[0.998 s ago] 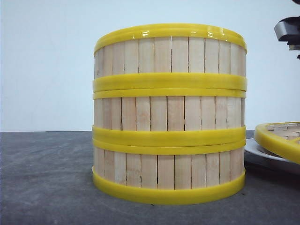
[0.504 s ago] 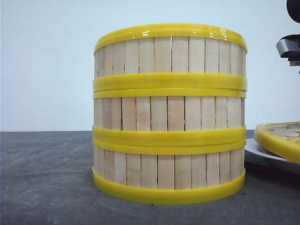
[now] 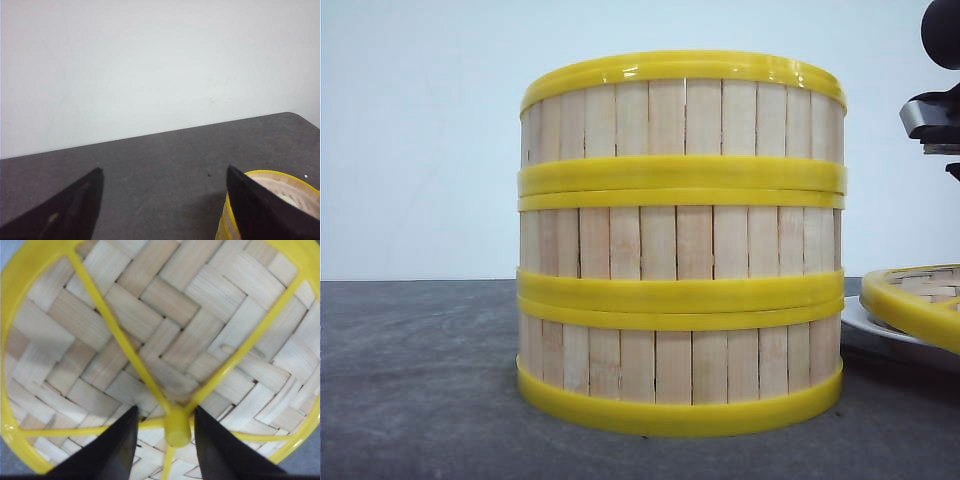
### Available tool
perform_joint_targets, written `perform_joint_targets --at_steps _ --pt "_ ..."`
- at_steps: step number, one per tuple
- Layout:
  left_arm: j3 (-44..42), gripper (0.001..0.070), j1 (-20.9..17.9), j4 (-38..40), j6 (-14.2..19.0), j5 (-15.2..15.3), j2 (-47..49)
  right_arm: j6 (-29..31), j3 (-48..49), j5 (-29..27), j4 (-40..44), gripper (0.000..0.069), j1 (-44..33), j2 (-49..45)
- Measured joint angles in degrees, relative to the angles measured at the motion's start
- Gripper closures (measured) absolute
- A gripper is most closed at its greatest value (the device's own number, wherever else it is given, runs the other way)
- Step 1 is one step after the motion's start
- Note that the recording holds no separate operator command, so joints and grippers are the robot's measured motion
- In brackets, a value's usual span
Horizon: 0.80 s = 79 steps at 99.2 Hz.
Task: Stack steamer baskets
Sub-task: 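Lower the right gripper to the lid's center hub and grasp it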
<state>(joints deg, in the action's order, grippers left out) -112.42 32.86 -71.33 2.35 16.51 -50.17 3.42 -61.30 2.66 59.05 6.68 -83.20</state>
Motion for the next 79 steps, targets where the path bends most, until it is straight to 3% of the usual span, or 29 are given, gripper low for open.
perform_joint_targets --at_steps 79 --pt "0.0 0.0248 0.0 0.0 0.0 0.0 0.0 -0.2 0.2 0.8 3.5 0.0488 -0.1 0.8"
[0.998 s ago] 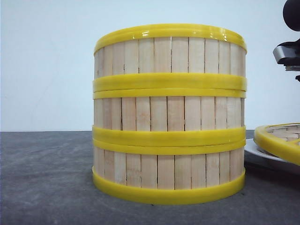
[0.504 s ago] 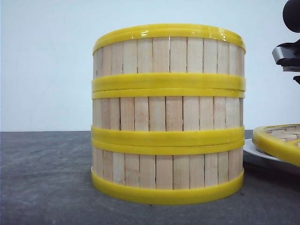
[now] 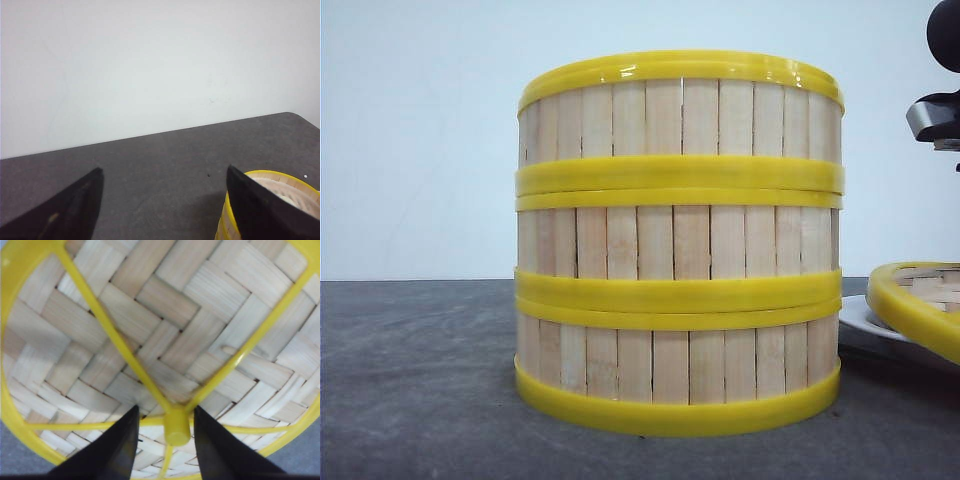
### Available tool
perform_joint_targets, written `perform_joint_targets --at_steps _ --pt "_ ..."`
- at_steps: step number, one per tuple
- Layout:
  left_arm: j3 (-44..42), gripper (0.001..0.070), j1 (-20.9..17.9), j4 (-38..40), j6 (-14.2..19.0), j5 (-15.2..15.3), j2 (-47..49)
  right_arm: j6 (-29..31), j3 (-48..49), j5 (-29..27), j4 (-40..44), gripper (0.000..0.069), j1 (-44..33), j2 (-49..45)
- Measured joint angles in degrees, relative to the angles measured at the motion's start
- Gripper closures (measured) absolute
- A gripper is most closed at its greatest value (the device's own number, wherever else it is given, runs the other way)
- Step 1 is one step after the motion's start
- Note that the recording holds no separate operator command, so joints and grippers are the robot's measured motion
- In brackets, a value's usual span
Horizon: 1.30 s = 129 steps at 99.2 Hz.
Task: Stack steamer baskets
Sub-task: 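Lower the right gripper to the lid's center hub and grasp it, then lift the woven lid off the white plate with the right gripper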
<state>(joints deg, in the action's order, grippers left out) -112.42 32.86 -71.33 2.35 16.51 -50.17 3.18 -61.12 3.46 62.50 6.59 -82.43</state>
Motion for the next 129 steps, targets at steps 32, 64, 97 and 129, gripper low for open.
perform_joint_targets --at_steps 32,64,97,129 --pt "0.0 0.0248 0.0 0.4 0.0 0.0 0.0 -0.1 0.6 1.0 1.8 0.0488 0.1 5.2" --pt "0.0 0.0248 0.0 0.9 0.0 -1.5 0.0 -0.4 0.6 1.0 2.4 0.0488 -1.1 5.0" --pt "0.0 0.0248 0.0 0.9 0.0 -1.5 0.0 -0.4 0.6 2.7 2.0 0.0488 -4.3 4.5" --pt "0.0 0.0248 0.0 1.1 0.0 -1.5 0.0 -0.4 0.6 5.0 1.3 0.0488 -4.3 2.4"
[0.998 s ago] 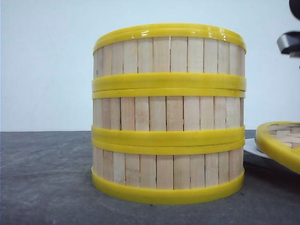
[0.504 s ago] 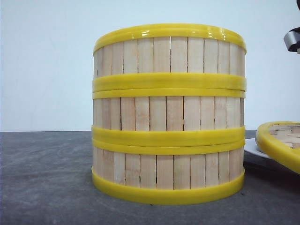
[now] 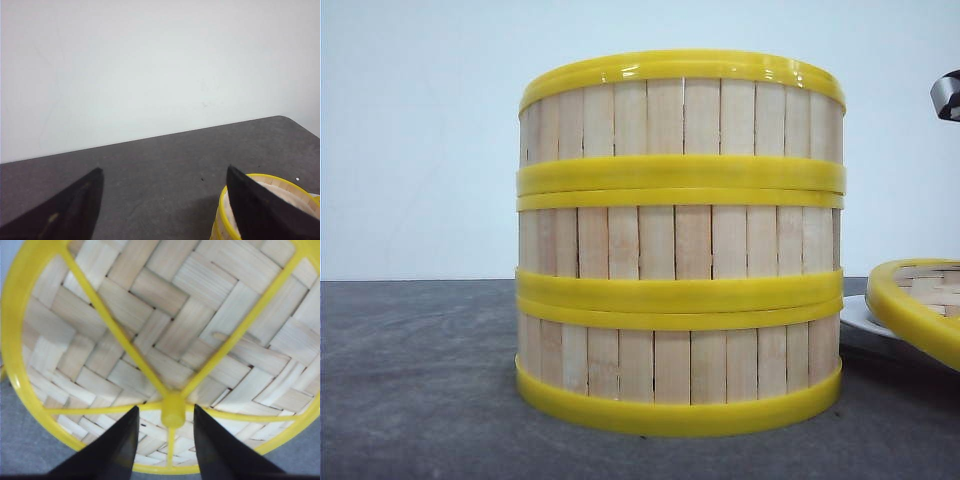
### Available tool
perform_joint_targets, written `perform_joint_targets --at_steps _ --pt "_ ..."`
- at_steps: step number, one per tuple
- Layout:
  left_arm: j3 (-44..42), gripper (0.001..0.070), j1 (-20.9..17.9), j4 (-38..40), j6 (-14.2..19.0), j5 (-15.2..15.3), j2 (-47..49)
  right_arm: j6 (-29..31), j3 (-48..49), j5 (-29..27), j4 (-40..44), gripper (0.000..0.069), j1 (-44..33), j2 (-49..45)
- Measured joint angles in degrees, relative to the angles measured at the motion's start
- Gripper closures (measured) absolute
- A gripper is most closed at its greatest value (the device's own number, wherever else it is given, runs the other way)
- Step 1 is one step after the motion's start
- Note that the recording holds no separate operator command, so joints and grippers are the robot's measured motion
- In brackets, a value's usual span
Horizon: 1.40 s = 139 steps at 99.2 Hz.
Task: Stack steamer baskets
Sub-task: 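Lift the woven lid off the white plate with the right gripper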
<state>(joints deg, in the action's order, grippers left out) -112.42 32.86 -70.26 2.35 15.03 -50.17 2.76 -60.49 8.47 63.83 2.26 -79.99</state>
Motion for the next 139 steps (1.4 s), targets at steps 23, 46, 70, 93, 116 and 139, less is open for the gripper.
perform_joint_targets --at_steps 23,46,70,93,116,139 --pt "0.0 0.0248 0.0 0.0 0.0 0.0 0.0 0.0 0.0 0.4 0.0 0.0488 0.0 -1.4" --pt "0.0 0.0248 0.0 0.0 0.0 0.0 0.0 0.0 0.0 0.2 -0.2 0.0527 0.0 -1.5" --pt "0.0 0.0248 0.0 0.0 0.0 0.0 0.0 0.0 0.0 0.0 -0.2 0.0599 0.0 -1.5" --pt "0.0 0.0248 0.0 0.0 0.0 0.0 0.0 -1.1 0.0 0.3 -0.5 0.0640 0.0 -1.5" --pt "0.0 0.0248 0.0 0.0 0.0 0.0 0.0 -1.3 -0.1 2.3 -0.8 0.0640 -0.1 -1.5" --pt "0.0 0.0248 0.0 0.0 0.0 0.0 0.0 -1.3 -5.1 2.8 0.7 0.0640 0.0 -1.9"
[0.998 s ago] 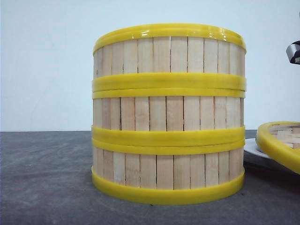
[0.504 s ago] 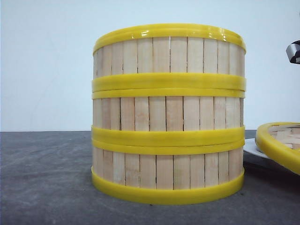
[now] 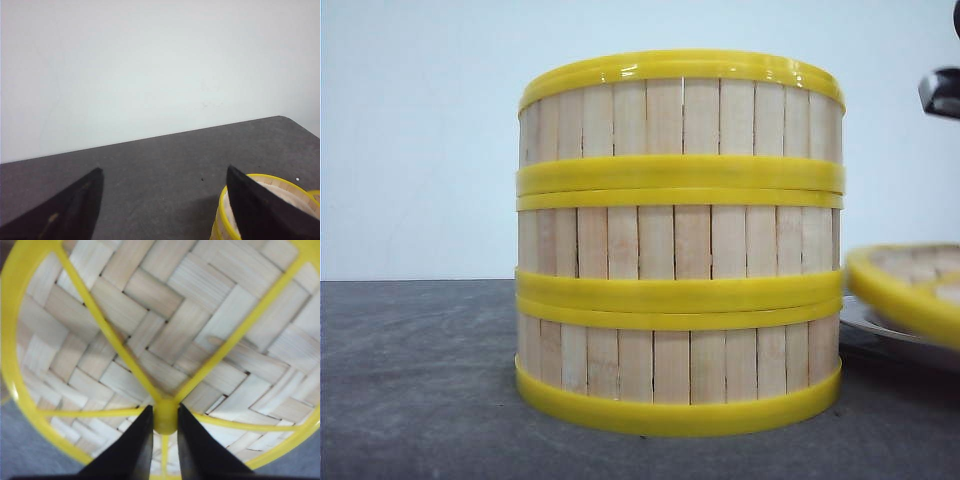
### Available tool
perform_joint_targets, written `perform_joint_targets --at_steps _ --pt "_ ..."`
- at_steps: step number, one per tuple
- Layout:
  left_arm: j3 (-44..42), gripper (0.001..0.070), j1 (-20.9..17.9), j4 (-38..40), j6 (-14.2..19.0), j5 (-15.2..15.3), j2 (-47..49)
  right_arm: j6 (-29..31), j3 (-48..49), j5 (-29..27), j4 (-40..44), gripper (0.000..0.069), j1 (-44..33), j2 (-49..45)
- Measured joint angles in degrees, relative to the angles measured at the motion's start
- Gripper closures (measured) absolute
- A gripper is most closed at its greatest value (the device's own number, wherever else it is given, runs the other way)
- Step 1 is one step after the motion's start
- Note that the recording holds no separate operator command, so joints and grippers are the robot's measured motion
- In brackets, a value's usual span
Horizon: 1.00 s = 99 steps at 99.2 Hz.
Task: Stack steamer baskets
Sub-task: 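Lift the woven lid off the white plate with the right gripper, then carry the tilted lid over the top of the basket stack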
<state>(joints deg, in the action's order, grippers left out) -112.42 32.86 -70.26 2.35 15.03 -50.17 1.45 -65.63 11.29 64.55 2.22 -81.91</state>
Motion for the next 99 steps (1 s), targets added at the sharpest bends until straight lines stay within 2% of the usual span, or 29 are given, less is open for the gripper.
perform_joint_targets --at_steps 29,50,67,75,84,92,99 --pt "0.0 0.0248 0.0 0.0 0.0 0.0 0.0 -0.2 -17.4 -5.6 7.6 0.0640 -0.4 0.0" --pt "0.0 0.0248 0.0 0.0 -0.1 0.0 0.0 1.0 -31.1 -5.4 10.7 0.0641 -0.1 0.0" --pt "0.0 0.0248 0.0 0.2 -0.2 0.0 0.0 2.1 -41.8 -5.4 12.1 0.0641 4.8 0.0" --pt "0.0 0.0248 0.0 0.2 -0.2 0.0 0.0 3.0 -45.9 -4.2 12.3 0.0641 8.0 0.0" --pt "0.0 0.0248 0.0 0.4 -0.2 0.0 0.0 3.7 -49.1 0.4 12.7 0.0641 11.8 -0.4" --pt "0.1 0.0248 0.0 1.5 -0.2 0.0 0.0 4.5 -49.8 3.2 12.8 0.0641 15.4 -1.4" --pt "0.1 0.0248 0.0 2.0 -0.3 0.0 0.0 5.2 -49.8 3.5 12.8 0.0641 18.8 -3.1"
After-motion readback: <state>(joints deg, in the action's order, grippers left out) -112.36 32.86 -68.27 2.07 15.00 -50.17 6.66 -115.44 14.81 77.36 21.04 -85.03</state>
